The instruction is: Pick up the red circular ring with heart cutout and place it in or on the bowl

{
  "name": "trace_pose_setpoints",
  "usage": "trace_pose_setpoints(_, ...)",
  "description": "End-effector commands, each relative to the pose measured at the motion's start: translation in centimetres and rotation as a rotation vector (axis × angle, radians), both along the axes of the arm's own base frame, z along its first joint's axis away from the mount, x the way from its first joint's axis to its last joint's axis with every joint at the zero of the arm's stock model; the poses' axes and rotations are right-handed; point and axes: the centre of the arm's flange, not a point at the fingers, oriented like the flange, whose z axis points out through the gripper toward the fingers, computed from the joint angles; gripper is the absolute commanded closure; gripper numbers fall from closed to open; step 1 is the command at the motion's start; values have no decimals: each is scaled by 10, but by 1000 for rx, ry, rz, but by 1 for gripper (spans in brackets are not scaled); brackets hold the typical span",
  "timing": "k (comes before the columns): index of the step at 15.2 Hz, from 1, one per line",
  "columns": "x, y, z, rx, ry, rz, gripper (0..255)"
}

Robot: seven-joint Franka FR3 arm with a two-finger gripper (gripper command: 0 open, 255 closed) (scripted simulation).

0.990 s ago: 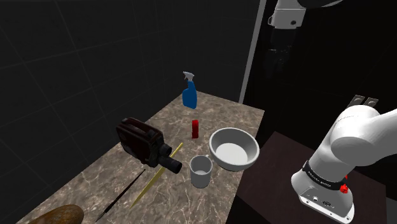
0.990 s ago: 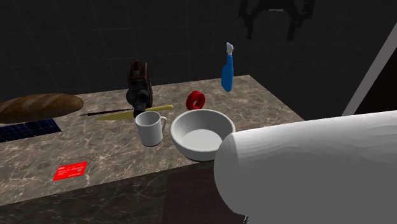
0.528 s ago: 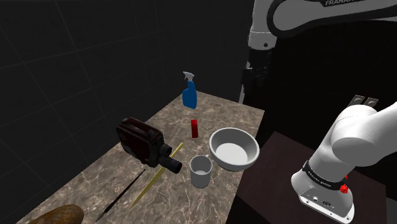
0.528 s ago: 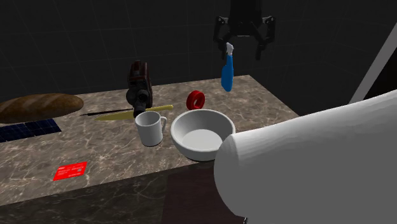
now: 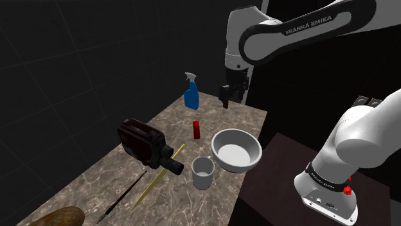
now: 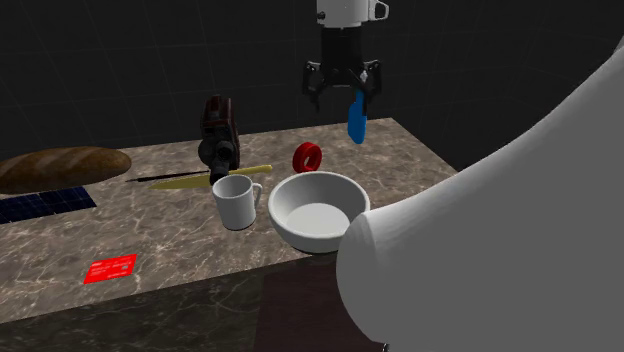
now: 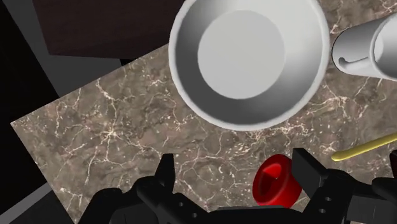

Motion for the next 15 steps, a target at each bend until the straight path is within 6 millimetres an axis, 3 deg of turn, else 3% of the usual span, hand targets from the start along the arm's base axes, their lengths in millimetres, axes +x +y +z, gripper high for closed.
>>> trace_pose_setpoints(1, 14, 14, -17, -7, -6, -9, 0)
trace_pose_setpoints(15, 120, 107, -140, -65, -37, -66, 0)
